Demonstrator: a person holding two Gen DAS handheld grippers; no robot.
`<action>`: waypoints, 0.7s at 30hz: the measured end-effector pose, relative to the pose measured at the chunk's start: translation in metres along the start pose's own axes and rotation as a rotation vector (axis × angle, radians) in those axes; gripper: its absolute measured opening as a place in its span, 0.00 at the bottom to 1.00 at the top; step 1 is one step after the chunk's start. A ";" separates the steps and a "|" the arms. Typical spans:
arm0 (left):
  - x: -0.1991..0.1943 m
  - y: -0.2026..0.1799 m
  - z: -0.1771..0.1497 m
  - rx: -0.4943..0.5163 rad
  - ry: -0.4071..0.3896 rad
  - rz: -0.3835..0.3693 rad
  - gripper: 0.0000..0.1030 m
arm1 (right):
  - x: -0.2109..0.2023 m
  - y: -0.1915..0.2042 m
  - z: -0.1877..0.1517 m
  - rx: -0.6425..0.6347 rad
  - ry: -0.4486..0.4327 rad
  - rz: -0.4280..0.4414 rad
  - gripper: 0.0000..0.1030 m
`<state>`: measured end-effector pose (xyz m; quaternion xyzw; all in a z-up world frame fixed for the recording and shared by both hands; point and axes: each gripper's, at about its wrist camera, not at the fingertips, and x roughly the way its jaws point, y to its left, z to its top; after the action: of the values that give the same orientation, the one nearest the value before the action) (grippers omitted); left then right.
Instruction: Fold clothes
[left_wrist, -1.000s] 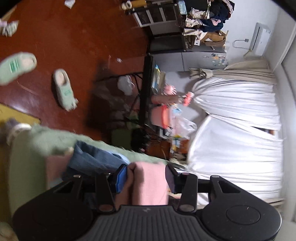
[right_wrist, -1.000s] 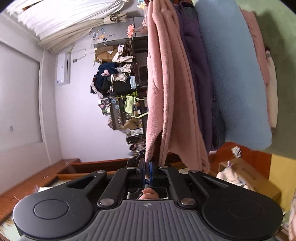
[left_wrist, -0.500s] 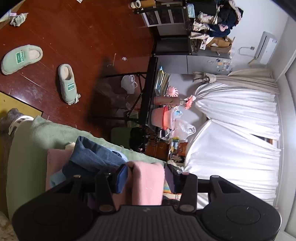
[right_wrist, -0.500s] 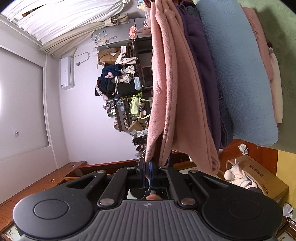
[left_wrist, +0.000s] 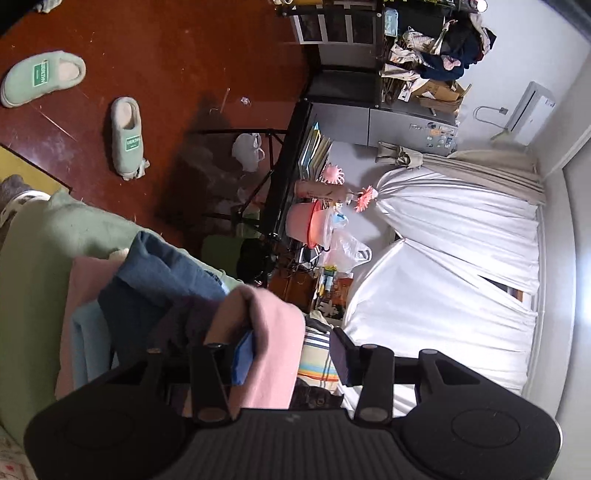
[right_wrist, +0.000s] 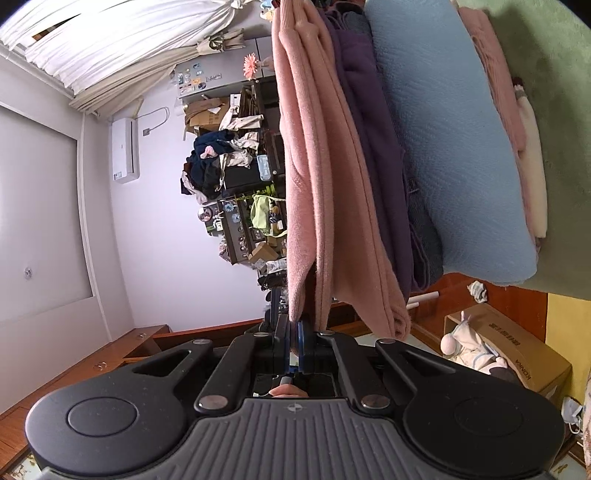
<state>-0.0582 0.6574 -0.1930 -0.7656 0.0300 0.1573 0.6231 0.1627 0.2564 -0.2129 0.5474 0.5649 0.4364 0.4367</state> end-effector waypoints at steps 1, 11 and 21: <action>0.000 0.000 0.001 0.004 -0.014 0.004 0.39 | 0.000 0.000 0.000 -0.002 -0.001 0.001 0.04; -0.026 -0.025 0.010 0.212 -0.128 0.071 0.36 | -0.007 -0.012 0.004 -0.012 -0.021 -0.043 0.04; -0.069 -0.034 0.027 0.218 -0.114 0.031 0.40 | -0.010 -0.016 -0.001 -0.027 -0.017 -0.034 0.04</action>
<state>-0.1210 0.6807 -0.1463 -0.6827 0.0232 0.2060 0.7007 0.1582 0.2460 -0.2285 0.5355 0.5646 0.4317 0.4562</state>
